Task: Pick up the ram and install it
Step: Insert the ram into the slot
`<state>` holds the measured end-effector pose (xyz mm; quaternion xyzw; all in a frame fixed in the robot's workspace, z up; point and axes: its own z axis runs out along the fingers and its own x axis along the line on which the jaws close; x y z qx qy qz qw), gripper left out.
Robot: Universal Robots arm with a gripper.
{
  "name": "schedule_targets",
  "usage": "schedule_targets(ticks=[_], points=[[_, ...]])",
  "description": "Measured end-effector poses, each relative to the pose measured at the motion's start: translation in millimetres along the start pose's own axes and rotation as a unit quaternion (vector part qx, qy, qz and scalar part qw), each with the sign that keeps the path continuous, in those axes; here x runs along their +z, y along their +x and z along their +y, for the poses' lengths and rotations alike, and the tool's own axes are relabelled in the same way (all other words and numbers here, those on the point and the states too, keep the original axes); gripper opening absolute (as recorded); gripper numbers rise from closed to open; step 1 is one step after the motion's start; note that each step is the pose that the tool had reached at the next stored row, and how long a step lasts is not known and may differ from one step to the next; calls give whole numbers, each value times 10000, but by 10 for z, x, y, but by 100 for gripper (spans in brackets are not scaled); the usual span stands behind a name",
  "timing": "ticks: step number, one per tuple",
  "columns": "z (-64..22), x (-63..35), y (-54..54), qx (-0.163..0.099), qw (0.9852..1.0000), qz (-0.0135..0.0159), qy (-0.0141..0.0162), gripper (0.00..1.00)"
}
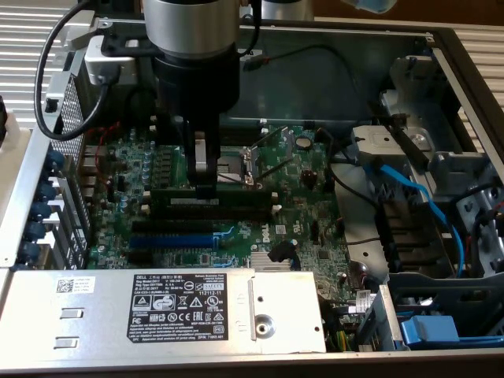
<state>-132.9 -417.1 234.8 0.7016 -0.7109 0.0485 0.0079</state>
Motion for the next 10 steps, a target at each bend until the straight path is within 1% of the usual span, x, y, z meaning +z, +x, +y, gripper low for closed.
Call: schedule_targets(ticks=[1,10], points=[[0,1,-1,2,10000,0,7,12],[9,0,-2,12,10000,1,28,12]])
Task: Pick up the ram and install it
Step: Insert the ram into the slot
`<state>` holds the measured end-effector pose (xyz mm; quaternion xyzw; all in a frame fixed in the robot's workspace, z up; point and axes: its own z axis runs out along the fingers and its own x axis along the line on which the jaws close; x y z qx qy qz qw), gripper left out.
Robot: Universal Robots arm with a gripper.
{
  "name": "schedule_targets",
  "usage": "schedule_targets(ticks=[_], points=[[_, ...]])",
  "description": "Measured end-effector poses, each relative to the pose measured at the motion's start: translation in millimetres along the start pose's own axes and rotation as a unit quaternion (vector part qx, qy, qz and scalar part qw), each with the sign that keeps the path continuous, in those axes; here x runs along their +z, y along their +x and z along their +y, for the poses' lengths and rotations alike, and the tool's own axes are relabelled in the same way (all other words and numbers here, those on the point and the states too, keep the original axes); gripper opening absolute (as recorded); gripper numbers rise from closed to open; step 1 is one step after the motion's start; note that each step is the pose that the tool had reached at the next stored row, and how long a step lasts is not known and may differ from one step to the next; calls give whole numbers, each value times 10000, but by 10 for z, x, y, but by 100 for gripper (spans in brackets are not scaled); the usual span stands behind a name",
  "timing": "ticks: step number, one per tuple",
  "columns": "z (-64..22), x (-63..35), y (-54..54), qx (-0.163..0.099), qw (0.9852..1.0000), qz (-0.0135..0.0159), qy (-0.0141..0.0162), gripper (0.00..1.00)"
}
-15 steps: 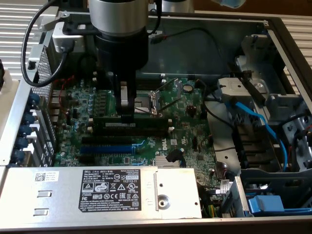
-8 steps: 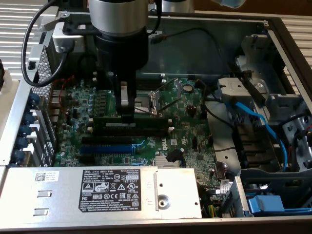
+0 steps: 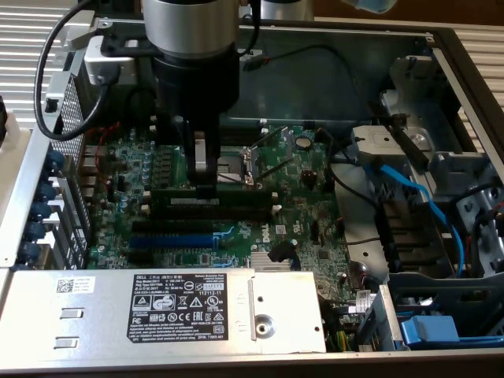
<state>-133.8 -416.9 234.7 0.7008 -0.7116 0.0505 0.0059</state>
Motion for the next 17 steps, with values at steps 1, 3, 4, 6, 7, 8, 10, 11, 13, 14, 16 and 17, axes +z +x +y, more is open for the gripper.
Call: schedule_targets(ticks=[1,3,4,6,7,8,10,11,13,14,16,17], points=[[6,0,0,3,10000,0,3,12],[10,0,0,6,10000,0,9,12],[10,0,0,8,10000,0,12,12],[11,0,0,15,10000,0,17,12],[11,0,0,18,10000,0,19,12],[11,0,-1,22,10000,0,22,12],[12,0,-2,30,10000,1,27,12],[12,0,-2,34,10000,1,30,12],[11,0,-3,40,10000,1,35,12],[11,0,-3,41,10000,1,38,12],[11,1,-4,43,10000,1,42,12],[12,0,-4,44,10000,1,45,12]])
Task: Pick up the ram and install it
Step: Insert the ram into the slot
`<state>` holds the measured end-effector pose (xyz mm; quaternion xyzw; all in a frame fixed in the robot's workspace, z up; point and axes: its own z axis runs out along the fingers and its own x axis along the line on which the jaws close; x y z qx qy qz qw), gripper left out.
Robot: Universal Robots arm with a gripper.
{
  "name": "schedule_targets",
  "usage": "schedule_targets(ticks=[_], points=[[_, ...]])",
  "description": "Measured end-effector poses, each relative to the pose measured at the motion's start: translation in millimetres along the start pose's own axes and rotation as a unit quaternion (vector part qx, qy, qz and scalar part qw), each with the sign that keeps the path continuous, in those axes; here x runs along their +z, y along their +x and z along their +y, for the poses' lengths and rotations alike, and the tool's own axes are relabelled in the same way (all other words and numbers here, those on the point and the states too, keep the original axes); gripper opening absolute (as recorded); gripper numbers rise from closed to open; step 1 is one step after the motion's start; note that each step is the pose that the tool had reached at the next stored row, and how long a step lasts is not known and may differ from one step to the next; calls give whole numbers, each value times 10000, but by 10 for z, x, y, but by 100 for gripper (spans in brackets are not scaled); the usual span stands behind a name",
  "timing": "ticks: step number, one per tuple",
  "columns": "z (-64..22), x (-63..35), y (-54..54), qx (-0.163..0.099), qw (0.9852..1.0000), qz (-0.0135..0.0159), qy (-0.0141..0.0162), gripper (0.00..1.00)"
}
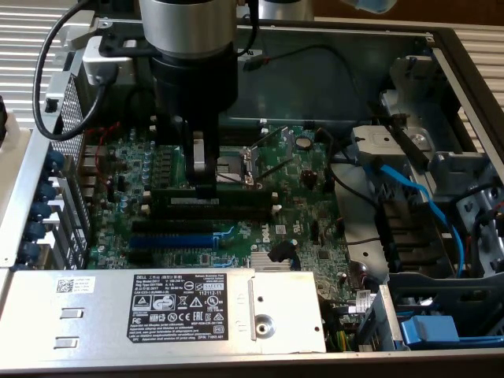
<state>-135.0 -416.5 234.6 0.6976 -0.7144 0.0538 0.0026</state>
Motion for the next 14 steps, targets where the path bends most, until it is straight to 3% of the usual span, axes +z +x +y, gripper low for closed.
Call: schedule_targets(ticks=[12,14], points=[[16,-1,1,5,10000,0,29,12],[22,10,0,15,10000,1,45,12]])
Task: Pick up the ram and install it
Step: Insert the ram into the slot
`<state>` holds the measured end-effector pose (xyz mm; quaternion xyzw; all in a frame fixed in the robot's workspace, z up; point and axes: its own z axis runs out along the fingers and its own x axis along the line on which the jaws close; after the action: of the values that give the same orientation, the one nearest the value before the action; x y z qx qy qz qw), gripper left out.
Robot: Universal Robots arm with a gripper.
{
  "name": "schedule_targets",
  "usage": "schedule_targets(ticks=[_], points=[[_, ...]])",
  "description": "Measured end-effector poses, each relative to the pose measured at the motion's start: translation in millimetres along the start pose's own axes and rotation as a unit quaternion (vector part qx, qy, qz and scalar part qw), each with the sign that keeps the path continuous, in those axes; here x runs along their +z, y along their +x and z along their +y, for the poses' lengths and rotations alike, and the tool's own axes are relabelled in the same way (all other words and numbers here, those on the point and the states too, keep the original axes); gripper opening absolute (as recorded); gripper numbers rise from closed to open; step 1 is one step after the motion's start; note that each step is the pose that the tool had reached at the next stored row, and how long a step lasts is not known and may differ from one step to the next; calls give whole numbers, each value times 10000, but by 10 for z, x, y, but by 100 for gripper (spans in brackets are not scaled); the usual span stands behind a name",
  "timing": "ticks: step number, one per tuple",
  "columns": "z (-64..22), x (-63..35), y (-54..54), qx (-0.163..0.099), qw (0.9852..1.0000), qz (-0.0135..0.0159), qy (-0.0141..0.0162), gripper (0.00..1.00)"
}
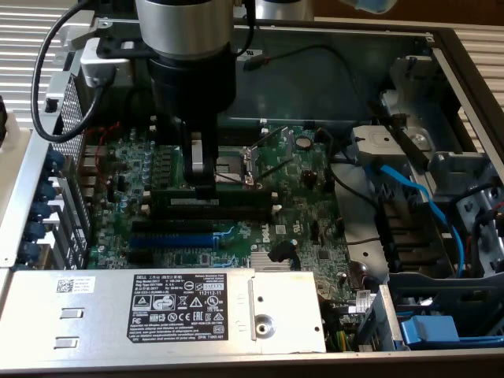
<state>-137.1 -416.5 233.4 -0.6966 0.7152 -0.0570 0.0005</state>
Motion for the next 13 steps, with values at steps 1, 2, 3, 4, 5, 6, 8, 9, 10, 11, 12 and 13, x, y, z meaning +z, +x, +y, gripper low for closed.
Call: schedule_targets(ticks=[1,2,3,4,5,6,8,9,10,11,12,13], points=[[1,0,0,1,10000,0,0,12],[1,1,0,1,10000,0,0,12],[4,2,0,2,10000,0,1,12],[4,3,-1,1,10000,-1,1,12],[7,4,0,2,10000,0,1,12],[7,5,0,3,10000,1,1,12],[7,6,0,3,10000,0,1,12],[7,6,0,3,10000,0,1,12],[7,6,0,3,10000,0,1,12],[7,9,-3,3,10000,0,1,12],[8,12,-6,3,10000,1,1,12],[8,13,-6,3,10000,0,1,12]])
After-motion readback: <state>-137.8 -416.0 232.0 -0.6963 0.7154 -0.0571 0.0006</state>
